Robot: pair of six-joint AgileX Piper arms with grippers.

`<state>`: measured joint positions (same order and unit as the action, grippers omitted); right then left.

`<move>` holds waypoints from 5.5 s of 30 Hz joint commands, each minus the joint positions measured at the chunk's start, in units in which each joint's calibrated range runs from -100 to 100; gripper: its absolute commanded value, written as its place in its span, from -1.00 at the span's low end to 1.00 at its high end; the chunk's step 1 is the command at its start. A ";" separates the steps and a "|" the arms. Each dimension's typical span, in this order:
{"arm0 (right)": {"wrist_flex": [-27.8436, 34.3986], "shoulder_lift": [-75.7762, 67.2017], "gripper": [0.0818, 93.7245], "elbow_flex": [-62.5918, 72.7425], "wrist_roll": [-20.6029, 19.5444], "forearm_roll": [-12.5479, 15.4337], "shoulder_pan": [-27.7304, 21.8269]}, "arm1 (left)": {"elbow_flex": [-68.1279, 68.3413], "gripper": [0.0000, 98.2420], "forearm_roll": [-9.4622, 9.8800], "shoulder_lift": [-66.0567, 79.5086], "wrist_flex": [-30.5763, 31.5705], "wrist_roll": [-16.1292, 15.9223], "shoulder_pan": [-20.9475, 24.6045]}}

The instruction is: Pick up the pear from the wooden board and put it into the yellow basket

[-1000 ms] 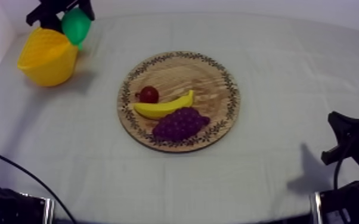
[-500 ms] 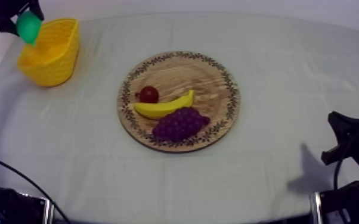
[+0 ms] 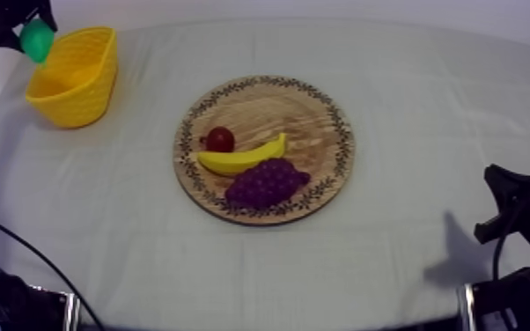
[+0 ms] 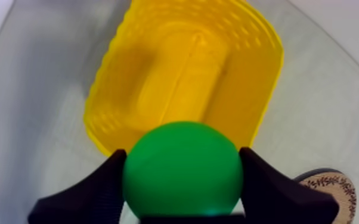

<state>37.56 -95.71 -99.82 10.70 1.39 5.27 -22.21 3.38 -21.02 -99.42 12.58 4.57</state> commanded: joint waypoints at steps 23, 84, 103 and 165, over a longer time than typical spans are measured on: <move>0.02 -0.04 -0.99 0.05 0.02 0.00 0.01 | -13.55 0.28 -0.87 -20.82 2.82 -1.43 -0.16; 0.02 -0.04 -0.99 0.05 0.02 0.00 0.01 | 33.36 -0.97 1.44 29.71 14.68 -2.54 -4.09; 0.02 -0.04 -0.99 0.05 0.02 0.00 0.01 | 55.29 -1.00 2.29 59.97 25.48 -3.69 -9.48; 0.10 -0.04 -0.99 0.05 0.02 -0.09 -0.06 | 121.96 -1.00 -1.27 121.02 68.22 -3.01 -8.30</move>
